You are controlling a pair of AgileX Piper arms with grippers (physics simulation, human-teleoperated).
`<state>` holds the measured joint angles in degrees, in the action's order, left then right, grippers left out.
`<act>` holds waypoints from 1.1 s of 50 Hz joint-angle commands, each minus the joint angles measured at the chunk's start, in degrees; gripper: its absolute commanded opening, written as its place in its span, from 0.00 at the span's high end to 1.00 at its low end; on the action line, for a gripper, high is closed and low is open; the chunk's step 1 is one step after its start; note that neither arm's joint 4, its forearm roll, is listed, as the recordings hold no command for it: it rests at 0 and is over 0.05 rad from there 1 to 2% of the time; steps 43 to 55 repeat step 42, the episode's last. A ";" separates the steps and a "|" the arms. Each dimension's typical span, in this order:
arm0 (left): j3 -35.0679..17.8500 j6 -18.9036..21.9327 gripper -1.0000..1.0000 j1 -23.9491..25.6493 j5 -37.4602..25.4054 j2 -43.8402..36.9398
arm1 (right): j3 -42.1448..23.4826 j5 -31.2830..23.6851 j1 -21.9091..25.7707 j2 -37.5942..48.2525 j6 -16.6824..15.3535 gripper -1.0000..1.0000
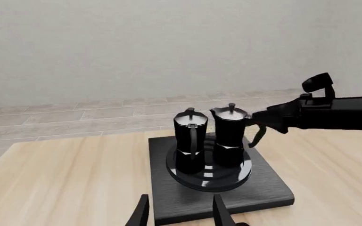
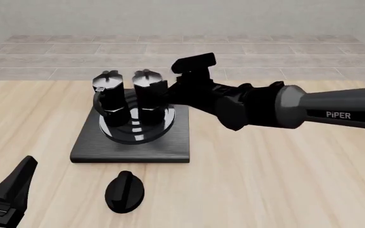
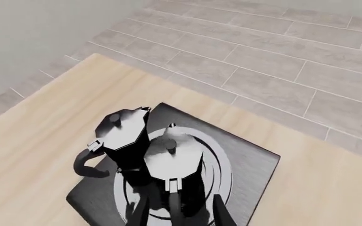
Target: Put both moka pots on the stove.
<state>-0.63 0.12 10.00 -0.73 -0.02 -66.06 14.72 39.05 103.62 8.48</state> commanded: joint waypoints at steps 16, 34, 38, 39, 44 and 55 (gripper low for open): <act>0.00 0.01 0.00 0.01 0.01 0.00 | 15.80 -0.78 0.40 -19.62 -0.49 0.00; 0.00 0.01 0.00 0.01 0.01 0.00 | 28.42 -4.24 -2.65 -39.01 -1.44 0.00; 0.00 0.00 0.00 0.00 0.00 0.00 | 30.60 -4.89 -3.67 -42.63 -1.72 0.00; 0.00 -0.01 0.00 0.00 0.00 0.00 | 31.26 -5.14 -3.89 -43.82 -1.87 0.00; 0.00 0.01 0.00 0.00 0.01 0.00 | 33.23 -5.77 -4.88 -47.03 -2.00 0.00; 0.00 0.01 0.00 0.00 0.01 0.00 | 33.23 -5.77 -4.88 -47.03 -2.00 0.00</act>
